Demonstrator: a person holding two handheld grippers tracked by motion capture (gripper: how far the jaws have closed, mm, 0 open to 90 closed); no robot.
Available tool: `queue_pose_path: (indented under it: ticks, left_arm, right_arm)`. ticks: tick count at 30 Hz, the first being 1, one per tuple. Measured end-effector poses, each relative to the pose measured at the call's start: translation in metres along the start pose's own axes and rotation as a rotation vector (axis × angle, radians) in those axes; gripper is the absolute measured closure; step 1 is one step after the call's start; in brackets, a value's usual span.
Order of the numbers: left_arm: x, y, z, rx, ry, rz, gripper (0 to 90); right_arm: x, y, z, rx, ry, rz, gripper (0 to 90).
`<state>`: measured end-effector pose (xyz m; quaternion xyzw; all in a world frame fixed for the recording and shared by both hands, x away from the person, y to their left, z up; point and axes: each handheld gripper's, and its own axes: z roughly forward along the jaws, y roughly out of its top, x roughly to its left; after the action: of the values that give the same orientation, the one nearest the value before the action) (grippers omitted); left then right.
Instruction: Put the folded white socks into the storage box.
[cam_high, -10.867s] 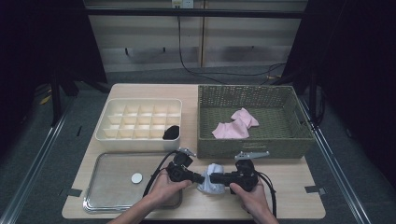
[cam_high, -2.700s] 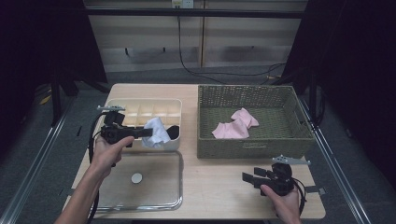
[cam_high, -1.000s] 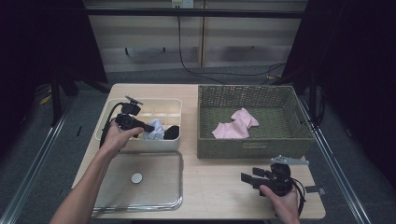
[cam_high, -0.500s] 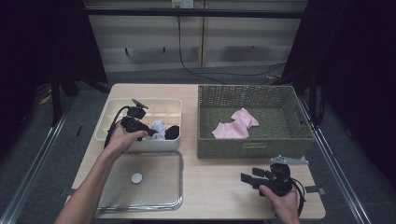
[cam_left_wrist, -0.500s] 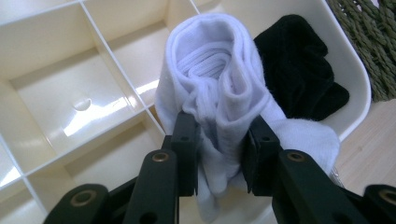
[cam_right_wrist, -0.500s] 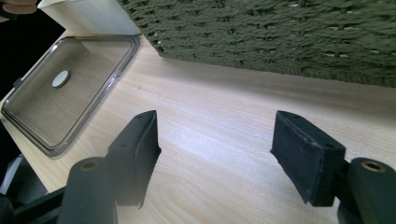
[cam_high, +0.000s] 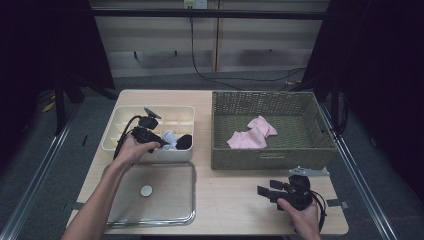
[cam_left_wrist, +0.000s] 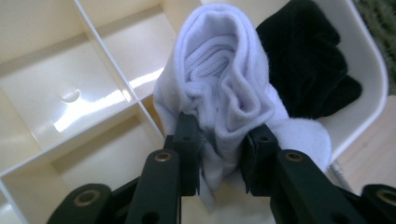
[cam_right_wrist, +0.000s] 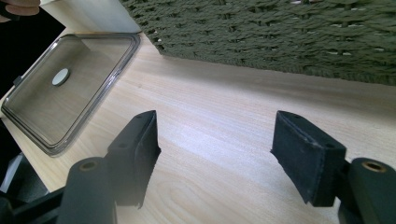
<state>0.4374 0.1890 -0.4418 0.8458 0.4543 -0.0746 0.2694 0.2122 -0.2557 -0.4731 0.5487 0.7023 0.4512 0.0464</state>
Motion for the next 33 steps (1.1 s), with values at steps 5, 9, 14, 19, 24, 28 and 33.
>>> queue_pose_path:
  ticks: [5, 9, 14, 19, 24, 28, 33]
  left_arm:
    - [-0.003, 0.005, -0.011, 0.01, 0.011, 0.006, 57.8]
    - [-0.003, 0.011, -0.023, -0.013, 0.03, 0.009, 49.2]
    - [-0.004, 0.018, -0.025, -0.041, 0.039, 0.02, 46.0]
    - [-0.002, 0.026, -0.014, -0.008, 0.009, 0.014, 62.8]
    - [-0.007, 0.027, -0.008, 0.05, 0.054, 0.045, 74.5]
    - [-0.004, 0.026, 0.0, 0.088, 0.055, 0.032, 75.9]
    - [-0.006, 0.022, 0.005, 0.096, 0.081, 0.046, 76.3]
  right_arm:
    - [-0.001, 0.0, 0.001, 0.003, 0.004, 0.001, 31.1]
    - [0.0, 0.0, 0.002, 0.003, 0.006, 0.006, 30.3]
    - [0.0, -0.001, 0.002, 0.008, 0.009, 0.005, 30.2]
    - [0.0, 0.0, 0.002, 0.005, 0.011, 0.005, 30.2]
    - [-0.001, 0.0, 0.002, 0.007, 0.005, 0.006, 30.1]
    - [0.001, 0.0, 0.001, 0.006, 0.01, 0.003, 30.1]
    - [0.0, -0.001, 0.001, 0.004, 0.009, 0.003, 30.1]
